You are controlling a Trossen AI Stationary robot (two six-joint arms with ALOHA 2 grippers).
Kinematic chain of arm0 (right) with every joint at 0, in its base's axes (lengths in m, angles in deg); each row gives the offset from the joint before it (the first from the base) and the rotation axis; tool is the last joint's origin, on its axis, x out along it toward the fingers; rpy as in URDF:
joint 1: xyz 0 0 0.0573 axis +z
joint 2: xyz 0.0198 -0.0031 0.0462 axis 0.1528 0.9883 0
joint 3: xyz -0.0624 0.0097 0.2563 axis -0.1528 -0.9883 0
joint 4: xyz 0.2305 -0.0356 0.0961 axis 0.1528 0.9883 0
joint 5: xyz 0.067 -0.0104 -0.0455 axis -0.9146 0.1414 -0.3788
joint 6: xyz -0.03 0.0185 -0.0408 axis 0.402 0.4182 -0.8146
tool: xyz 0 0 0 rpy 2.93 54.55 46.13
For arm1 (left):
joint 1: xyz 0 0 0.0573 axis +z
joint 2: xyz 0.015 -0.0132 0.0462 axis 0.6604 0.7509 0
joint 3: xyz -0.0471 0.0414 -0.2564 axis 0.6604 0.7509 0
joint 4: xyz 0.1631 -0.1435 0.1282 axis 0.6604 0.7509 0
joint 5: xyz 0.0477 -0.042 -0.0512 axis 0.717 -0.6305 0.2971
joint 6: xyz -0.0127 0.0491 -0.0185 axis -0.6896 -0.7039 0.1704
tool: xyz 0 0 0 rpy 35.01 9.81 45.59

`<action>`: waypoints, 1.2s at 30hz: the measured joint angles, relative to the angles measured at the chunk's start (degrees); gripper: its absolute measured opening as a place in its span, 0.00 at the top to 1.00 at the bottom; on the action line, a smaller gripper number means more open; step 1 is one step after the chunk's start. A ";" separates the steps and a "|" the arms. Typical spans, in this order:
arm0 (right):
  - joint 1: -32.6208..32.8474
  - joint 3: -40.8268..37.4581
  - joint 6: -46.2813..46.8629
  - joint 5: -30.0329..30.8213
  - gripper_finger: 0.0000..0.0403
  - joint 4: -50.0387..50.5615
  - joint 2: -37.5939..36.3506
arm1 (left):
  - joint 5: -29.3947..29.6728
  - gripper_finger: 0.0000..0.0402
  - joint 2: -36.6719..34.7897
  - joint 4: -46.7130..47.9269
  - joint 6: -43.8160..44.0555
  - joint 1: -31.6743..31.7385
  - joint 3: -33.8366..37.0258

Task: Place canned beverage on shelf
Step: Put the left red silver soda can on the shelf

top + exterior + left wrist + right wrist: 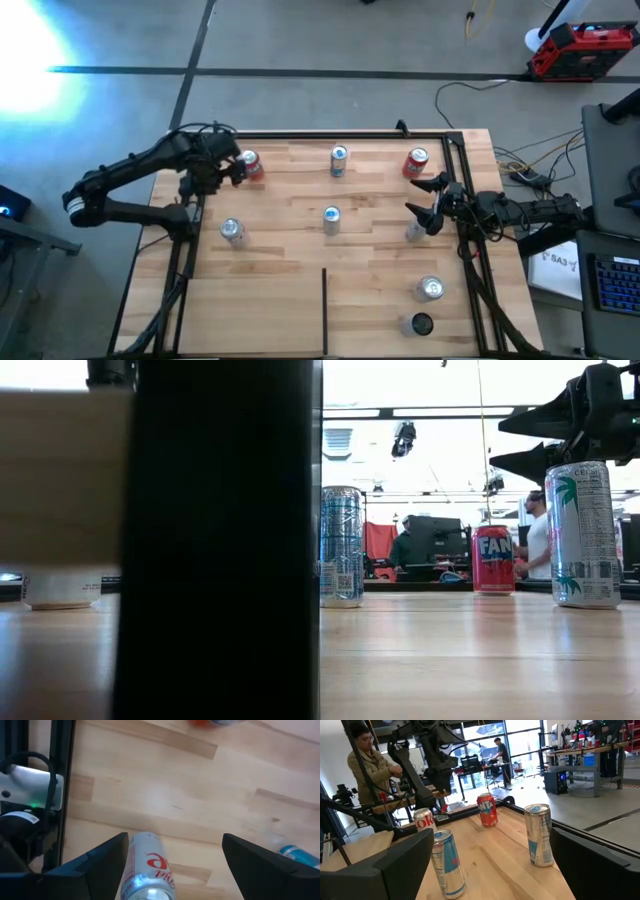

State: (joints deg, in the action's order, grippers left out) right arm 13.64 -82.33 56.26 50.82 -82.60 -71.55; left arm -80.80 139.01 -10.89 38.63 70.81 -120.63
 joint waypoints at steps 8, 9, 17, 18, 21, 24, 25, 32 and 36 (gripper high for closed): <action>0.00 0.01 -0.01 0.00 0.05 0.02 0.00 | -2.10 0.24 0.41 2.83 -0.50 -0.05 0.00; 0.00 -0.01 -0.01 0.00 0.05 0.00 -0.02 | -2.99 0.24 0.52 3.60 0.05 -0.05 0.03; 0.00 0.00 0.01 0.00 0.05 0.00 -0.01 | -5.54 0.24 -0.15 7.13 6.25 -0.44 0.17; 0.00 0.01 -0.01 0.00 0.05 0.00 -0.01 | -5.62 0.24 -0.61 7.51 7.02 -0.44 0.17; -0.01 0.01 0.06 0.00 0.05 0.00 0.00 | -5.84 0.24 -1.99 8.42 9.32 -0.67 0.17; -0.01 -0.01 0.01 0.00 0.05 -0.01 -0.02 | -5.97 0.24 -2.93 9.96 12.28 -1.40 0.23; 0.01 0.01 0.08 0.00 0.05 0.00 -0.01 | -5.97 0.24 -3.23 10.50 13.06 -1.73 0.39; 0.01 0.01 -0.01 0.00 0.05 0.00 -0.01 | -9.95 0.24 -5.69 6.82 16.58 -3.73 5.33; -0.01 -0.01 0.02 0.00 0.05 -0.01 0.00 | -13.82 0.24 -6.07 1.26 16.12 -4.02 9.43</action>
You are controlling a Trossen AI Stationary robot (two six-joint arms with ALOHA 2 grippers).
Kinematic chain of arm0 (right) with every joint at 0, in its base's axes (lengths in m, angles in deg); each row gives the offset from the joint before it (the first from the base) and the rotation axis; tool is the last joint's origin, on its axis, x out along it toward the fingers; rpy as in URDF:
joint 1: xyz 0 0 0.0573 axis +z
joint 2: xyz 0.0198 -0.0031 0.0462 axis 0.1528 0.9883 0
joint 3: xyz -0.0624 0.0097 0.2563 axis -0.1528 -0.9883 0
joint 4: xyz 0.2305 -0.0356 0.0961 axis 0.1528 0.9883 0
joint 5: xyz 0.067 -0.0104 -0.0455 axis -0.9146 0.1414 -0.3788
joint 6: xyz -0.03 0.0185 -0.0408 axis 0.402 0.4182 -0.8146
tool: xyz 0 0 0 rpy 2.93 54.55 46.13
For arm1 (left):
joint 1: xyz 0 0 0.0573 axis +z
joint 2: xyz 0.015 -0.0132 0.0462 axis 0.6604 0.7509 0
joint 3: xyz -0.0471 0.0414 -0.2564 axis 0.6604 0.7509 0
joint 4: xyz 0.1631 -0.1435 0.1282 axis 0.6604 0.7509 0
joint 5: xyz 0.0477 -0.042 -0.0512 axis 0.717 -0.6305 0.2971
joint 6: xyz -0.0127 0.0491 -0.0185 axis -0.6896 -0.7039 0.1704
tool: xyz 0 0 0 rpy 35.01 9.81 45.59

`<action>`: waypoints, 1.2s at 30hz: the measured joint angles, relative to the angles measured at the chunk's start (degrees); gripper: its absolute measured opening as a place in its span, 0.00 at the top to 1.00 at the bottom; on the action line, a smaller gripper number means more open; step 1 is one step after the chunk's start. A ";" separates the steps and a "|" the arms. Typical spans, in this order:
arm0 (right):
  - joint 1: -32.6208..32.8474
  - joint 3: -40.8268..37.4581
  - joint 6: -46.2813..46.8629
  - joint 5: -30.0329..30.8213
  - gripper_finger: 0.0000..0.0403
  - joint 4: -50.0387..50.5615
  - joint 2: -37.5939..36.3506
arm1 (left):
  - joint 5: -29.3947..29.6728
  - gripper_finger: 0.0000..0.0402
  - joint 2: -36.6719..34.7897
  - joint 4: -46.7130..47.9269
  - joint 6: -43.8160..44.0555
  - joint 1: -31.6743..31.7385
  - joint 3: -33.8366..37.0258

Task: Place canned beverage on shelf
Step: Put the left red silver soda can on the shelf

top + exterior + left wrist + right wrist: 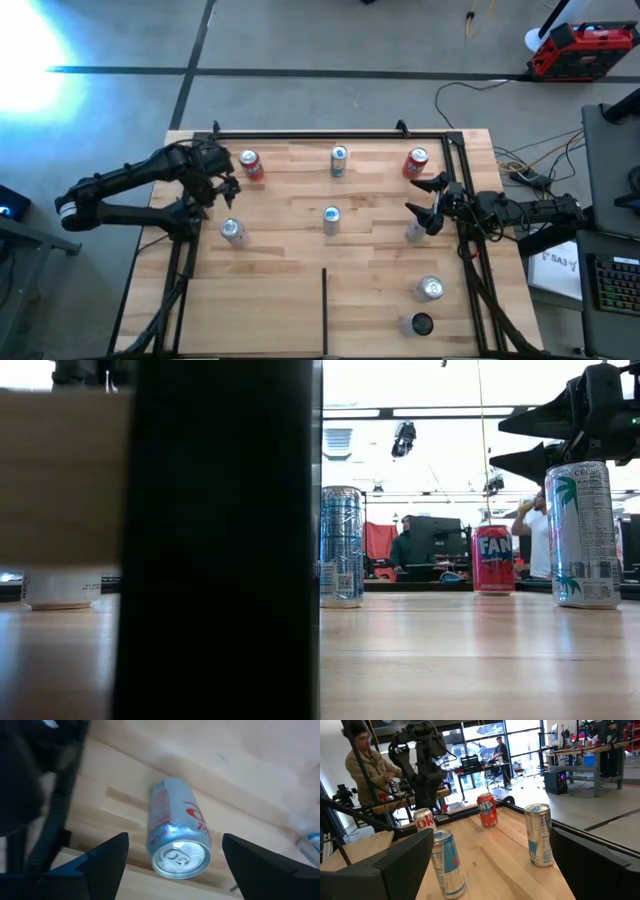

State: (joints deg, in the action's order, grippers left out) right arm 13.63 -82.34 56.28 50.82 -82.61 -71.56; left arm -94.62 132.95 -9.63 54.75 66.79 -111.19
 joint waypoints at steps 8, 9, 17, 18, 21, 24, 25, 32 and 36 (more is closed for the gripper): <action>0.00 0.01 0.05 0.00 0.05 0.01 -0.01 | -6.13 0.24 2.78 -3.71 0.44 -2.35 3.55; 0.01 0.01 0.02 0.00 0.05 0.00 -0.02 | -6.14 0.24 3.18 -3.88 0.92 -3.01 3.54; 0.01 0.01 0.05 0.00 0.05 0.02 -0.01 | -6.21 0.24 6.31 -5.00 8.60 -8.42 1.45; 0.01 0.01 0.02 0.00 0.05 0.00 0.00 | -6.23 0.24 6.68 -5.24 9.76 -9.05 1.41; 0.02 -0.01 0.04 0.00 0.05 0.00 0.00 | -6.76 0.24 7.82 -5.94 13.62 -11.11 1.08; 0.00 0.00 -0.04 0.00 0.05 0.01 0.00 | -6.69 0.24 8.58 -6.37 17.52 -12.75 1.01; 0.00 0.01 -0.01 0.00 0.05 0.00 -0.01 | -6.64 0.24 8.77 -6.62 18.60 -13.12 1.06; 0.01 0.01 0.02 0.00 0.05 0.01 0.00 | -3.86 0.24 9.77 -9.52 25.31 -14.67 1.60; 0.02 0.01 0.05 0.00 0.05 0.00 -0.01 | -2.31 0.24 10.53 -9.51 26.84 -14.68 1.67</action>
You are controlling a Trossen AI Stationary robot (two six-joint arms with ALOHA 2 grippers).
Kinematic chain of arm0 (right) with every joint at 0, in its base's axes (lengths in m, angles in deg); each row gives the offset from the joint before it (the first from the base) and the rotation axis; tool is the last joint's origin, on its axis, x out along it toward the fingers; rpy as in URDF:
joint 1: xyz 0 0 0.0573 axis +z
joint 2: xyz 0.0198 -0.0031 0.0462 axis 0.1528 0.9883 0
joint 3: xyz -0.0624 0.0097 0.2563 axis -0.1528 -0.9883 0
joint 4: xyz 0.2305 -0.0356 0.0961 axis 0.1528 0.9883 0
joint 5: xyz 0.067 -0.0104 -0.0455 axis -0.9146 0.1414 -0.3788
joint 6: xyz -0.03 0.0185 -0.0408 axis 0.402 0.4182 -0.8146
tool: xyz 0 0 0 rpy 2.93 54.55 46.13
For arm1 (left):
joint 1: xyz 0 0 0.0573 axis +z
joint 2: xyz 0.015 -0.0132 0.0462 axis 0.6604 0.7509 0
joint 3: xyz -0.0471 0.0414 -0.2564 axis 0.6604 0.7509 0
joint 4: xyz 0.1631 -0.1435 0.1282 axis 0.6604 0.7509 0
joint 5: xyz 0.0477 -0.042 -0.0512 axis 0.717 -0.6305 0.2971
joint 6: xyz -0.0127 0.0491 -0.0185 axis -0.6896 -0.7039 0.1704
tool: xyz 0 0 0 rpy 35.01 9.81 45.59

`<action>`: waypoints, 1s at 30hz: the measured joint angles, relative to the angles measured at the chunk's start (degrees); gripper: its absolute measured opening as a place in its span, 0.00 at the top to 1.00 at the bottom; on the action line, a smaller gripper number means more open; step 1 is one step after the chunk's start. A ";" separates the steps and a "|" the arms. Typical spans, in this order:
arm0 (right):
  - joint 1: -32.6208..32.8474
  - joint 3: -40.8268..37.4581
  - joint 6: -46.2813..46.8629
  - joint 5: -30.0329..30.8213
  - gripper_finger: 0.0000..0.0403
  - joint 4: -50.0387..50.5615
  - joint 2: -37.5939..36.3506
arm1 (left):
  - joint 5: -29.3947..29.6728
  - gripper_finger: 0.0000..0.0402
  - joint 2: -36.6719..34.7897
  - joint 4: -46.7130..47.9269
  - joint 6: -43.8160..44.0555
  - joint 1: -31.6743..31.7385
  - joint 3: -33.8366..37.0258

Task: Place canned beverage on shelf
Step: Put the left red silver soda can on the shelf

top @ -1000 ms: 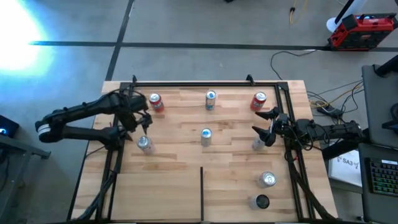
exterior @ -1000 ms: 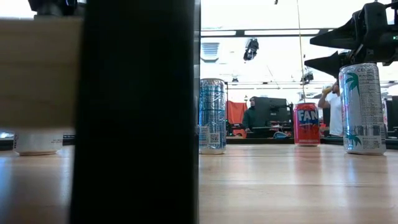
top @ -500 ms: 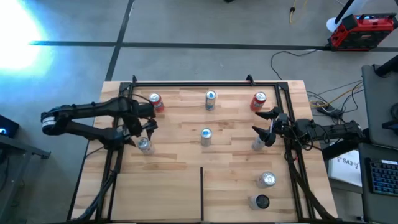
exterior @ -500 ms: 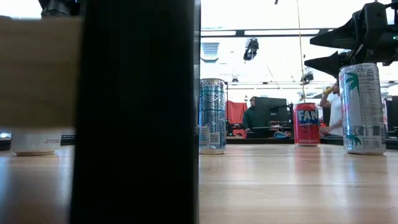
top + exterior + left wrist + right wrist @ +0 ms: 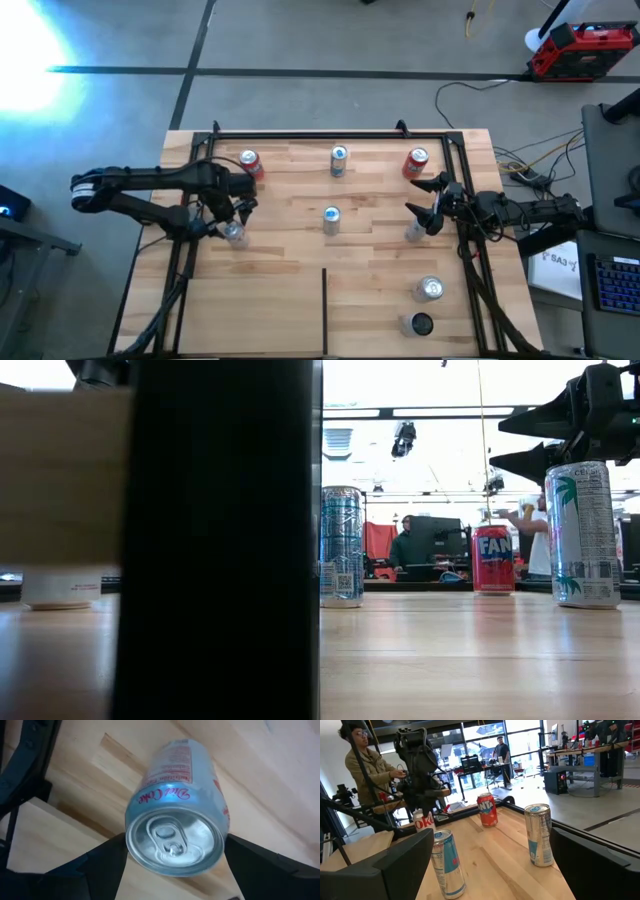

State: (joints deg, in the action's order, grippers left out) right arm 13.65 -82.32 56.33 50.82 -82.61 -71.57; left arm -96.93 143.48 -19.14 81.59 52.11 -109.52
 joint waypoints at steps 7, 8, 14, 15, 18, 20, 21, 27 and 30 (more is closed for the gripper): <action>0.00 0.00 -0.07 0.00 0.05 0.00 0.01 | -0.07 0.24 0.75 -0.16 0.92 0.00 0.84; 0.00 -0.01 0.00 0.00 0.05 0.01 0.01 | -0.06 0.24 0.79 -0.14 1.40 0.00 0.90; -0.01 0.00 -0.02 0.00 0.05 0.01 0.01 | 1.16 0.24 0.72 0.13 2.77 -0.02 0.94; -0.01 0.00 -0.07 0.00 0.05 0.02 -0.01 | 1.31 0.24 0.72 0.18 3.04 0.00 0.94; 0.00 0.00 -0.01 0.00 0.05 0.00 0.00 | 1.64 0.26 0.69 0.40 3.31 0.00 0.96; -0.02 -0.02 -0.07 0.00 0.05 0.00 0.01 | 1.75 0.28 0.68 0.52 3.34 0.00 0.96; 0.00 0.00 -0.05 0.00 0.05 0.00 0.01 | 1.78 0.29 0.68 0.52 3.34 0.00 0.96; -0.01 0.00 0.00 0.00 0.05 0.00 -0.01 | 1.73 0.29 0.68 0.42 3.17 0.00 1.01; -0.02 0.00 -0.07 0.00 0.05 0.02 0.00 | 1.75 0.24 0.68 0.43 2.06 0.00 1.05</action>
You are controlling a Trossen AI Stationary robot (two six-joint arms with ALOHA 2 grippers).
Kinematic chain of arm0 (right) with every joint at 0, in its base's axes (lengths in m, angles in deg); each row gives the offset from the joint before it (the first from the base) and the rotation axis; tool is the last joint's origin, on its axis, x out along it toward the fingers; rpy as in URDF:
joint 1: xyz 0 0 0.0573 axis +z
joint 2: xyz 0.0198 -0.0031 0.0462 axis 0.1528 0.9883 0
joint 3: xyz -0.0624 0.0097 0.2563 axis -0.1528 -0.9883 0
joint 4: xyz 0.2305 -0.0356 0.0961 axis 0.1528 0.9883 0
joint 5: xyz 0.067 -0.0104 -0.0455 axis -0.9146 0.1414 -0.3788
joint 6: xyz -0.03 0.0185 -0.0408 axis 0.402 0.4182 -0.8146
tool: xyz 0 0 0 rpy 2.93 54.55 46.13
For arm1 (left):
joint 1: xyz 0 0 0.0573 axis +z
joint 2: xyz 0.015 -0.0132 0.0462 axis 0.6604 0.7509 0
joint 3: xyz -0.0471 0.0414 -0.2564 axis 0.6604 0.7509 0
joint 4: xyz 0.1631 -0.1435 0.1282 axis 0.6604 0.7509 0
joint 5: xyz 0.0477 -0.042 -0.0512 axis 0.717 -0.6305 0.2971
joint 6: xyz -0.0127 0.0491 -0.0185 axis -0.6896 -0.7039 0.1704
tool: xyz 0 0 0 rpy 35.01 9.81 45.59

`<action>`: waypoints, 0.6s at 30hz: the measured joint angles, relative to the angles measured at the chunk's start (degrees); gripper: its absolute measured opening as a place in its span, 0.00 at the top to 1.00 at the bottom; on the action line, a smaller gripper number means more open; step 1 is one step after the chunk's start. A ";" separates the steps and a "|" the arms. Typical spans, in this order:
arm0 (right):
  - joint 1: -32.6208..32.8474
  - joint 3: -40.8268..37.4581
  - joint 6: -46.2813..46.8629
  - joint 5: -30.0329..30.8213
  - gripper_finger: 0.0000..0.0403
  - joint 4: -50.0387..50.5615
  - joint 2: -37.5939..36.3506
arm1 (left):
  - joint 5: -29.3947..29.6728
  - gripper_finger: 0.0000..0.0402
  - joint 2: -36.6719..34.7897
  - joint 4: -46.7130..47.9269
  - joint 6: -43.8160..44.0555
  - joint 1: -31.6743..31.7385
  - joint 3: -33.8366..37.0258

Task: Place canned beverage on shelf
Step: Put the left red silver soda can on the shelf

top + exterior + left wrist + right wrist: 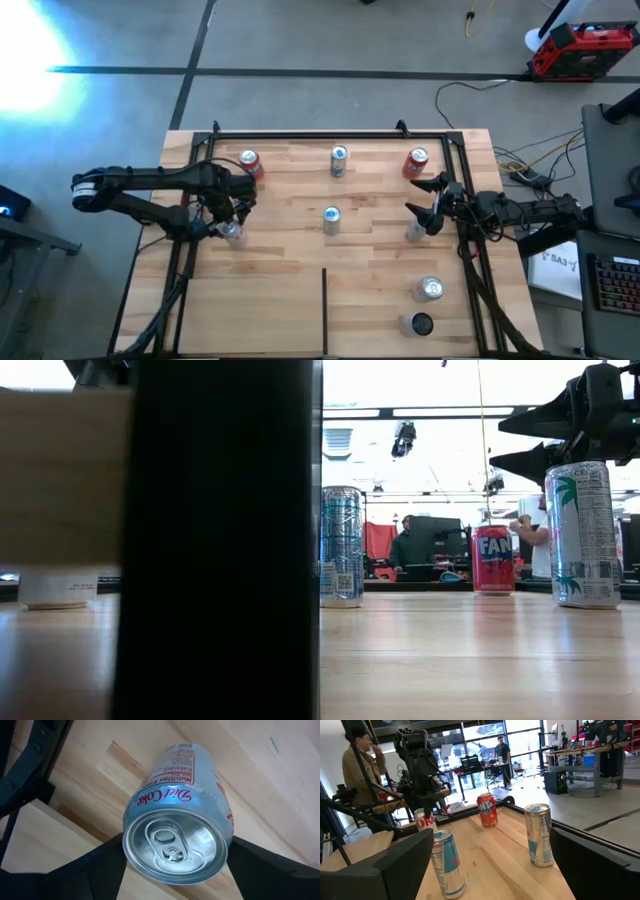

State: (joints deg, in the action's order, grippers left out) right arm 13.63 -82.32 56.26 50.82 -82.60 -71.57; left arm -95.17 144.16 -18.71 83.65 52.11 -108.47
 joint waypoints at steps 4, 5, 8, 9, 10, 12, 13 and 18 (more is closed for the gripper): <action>0.02 0.00 0.00 0.00 0.05 0.01 0.02 | 1.39 0.17 0.31 0.17 -0.34 0.02 0.32; 0.00 0.00 0.03 0.00 0.05 -0.01 0.02 | 1.51 0.15 0.23 0.31 -0.37 0.02 0.32; 0.00 0.00 0.00 0.00 0.05 0.00 -0.01 | 2.55 0.11 0.21 0.52 -0.39 -0.11 0.75; 0.00 0.00 0.00 0.00 0.05 -0.02 0.02 | 2.72 0.10 0.21 0.43 -0.37 -0.11 0.92; 0.00 -0.02 0.07 0.00 0.05 -0.02 0.01 | 3.12 0.10 0.21 0.41 -0.39 -0.11 1.06; 0.02 0.00 0.03 0.00 0.05 -0.01 -0.01 | 3.48 0.09 0.21 0.20 -0.39 -0.11 1.30; 0.00 0.00 0.00 0.00 0.05 -0.01 0.02 | 3.47 0.09 0.21 0.15 -0.39 -0.11 1.33; 0.02 0.00 0.00 0.00 0.05 -0.01 0.00 | 3.40 0.11 0.21 -0.22 -0.37 -0.11 1.48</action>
State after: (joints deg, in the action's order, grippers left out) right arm 13.65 -82.32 56.26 50.82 -82.60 -71.57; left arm -91.78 144.38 -18.93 83.28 52.00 -106.99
